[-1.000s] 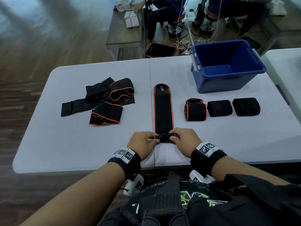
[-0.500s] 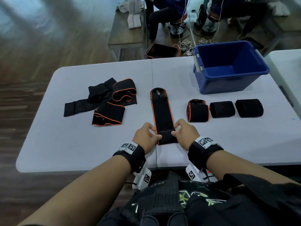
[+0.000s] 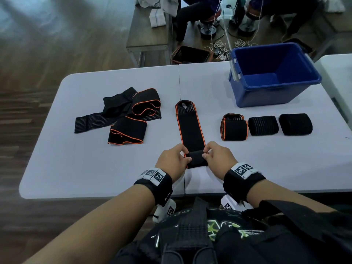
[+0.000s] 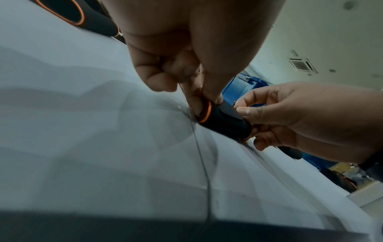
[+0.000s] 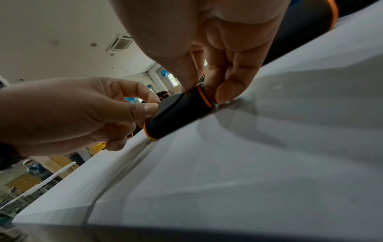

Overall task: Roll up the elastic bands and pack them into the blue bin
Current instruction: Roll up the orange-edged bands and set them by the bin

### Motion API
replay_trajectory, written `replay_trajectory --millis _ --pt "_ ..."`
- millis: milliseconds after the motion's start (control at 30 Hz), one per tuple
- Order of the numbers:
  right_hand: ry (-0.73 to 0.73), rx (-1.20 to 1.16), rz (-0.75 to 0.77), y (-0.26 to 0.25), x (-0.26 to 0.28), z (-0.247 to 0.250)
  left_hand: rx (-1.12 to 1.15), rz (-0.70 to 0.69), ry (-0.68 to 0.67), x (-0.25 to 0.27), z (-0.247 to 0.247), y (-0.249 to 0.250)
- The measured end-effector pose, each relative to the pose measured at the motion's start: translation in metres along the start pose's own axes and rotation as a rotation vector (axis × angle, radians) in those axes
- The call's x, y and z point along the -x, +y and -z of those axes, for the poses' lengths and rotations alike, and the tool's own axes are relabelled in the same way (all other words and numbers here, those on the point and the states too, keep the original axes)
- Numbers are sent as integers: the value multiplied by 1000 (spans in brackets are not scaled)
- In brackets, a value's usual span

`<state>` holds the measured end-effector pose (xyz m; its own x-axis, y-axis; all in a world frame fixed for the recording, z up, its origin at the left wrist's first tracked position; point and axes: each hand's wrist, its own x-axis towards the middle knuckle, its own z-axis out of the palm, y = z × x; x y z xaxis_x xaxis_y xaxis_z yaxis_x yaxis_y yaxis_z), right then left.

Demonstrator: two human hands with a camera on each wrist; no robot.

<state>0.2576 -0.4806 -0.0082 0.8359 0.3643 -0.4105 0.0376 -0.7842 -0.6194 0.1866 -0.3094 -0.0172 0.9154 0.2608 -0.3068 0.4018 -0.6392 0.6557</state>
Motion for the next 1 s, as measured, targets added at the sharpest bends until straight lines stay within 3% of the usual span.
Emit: replay_trajectory --millis 200,433,567,700,1000 --pt "-17 127 77 -1 6 0 -133 -26 -5 -2 4 2" --pt "-21 273 144 4 2 -3 -316 -189 -86 2 6 -4" --pt "-53 344 171 11 3 -1 -324 -150 -130 5 6 -12" --pt "-71 358 153 16 0 4 -258 -129 -59 1 0 -14" --pt "-55 116 44 11 -11 5 -20 14 -43 -7 1 -10"
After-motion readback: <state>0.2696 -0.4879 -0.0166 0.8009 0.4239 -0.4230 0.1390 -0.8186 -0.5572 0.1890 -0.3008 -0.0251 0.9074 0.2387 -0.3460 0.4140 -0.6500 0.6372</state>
